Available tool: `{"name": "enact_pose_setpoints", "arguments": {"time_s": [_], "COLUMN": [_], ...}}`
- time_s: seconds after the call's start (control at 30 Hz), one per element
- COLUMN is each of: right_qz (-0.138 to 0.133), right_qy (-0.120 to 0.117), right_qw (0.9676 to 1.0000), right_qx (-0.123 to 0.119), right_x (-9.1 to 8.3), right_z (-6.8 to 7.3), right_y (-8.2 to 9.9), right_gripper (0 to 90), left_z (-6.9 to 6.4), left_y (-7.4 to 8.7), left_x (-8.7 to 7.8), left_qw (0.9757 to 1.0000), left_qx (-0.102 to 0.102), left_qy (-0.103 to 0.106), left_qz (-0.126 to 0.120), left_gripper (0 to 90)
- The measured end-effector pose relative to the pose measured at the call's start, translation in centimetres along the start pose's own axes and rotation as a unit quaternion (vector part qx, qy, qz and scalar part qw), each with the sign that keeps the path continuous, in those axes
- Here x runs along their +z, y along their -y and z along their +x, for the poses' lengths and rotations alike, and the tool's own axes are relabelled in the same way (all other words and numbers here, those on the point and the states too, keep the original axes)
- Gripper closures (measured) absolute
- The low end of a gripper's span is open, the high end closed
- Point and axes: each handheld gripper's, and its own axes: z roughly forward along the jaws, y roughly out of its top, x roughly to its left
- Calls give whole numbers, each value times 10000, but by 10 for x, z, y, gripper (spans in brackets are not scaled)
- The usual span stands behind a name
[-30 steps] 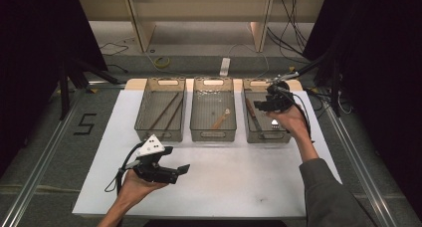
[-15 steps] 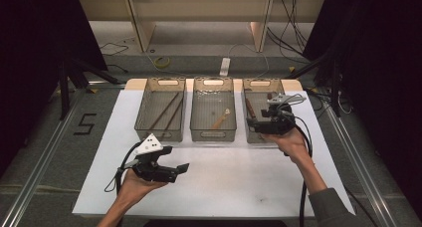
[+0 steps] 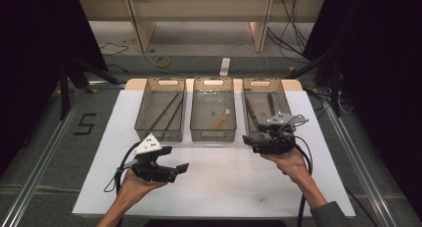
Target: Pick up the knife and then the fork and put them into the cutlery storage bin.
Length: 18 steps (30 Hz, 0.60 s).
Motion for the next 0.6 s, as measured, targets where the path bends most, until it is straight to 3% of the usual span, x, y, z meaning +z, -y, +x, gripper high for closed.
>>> {"name": "enact_pose_setpoints", "arguments": {"time_s": [0.6], "right_qz": [-265], "right_qy": [-368], "right_qw": [9990], "right_qx": [15], "right_x": [-21], "right_z": [16], "right_y": [31], "right_gripper": [252], "left_z": [3], "left_y": [0], "left_x": [-4], "left_qw": [9999], "left_qx": [-84], "left_qy": [56], "left_qz": [-107], "left_gripper": [133]}}
